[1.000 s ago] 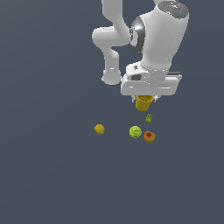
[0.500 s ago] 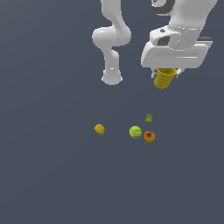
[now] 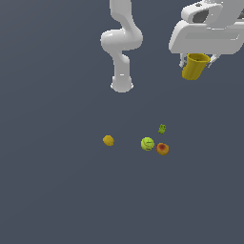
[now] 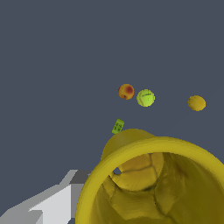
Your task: Pick up a designated object from a clutter of objects.
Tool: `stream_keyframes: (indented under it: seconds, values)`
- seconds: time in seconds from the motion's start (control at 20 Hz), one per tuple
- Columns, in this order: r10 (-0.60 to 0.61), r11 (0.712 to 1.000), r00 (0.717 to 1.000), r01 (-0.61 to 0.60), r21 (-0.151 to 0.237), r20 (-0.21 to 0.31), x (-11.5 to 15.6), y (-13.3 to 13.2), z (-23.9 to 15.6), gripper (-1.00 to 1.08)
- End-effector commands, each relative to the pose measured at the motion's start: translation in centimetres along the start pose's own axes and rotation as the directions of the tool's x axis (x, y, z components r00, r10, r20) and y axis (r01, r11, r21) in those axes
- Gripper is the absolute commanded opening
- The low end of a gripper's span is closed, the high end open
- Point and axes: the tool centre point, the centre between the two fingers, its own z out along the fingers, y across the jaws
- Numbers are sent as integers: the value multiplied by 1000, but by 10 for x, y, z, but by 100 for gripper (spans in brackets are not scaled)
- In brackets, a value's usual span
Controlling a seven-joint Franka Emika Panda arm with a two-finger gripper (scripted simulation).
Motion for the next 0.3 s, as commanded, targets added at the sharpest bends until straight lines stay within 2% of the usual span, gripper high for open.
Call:
stream_keyframes:
  seconds: [0.0,0.25]
  values:
    - [1,1000,1000,-1,0,0,-3,-5,-6,-100]
    - [1,1000,1000,-1,1,0,-2,-6,-7,-100]
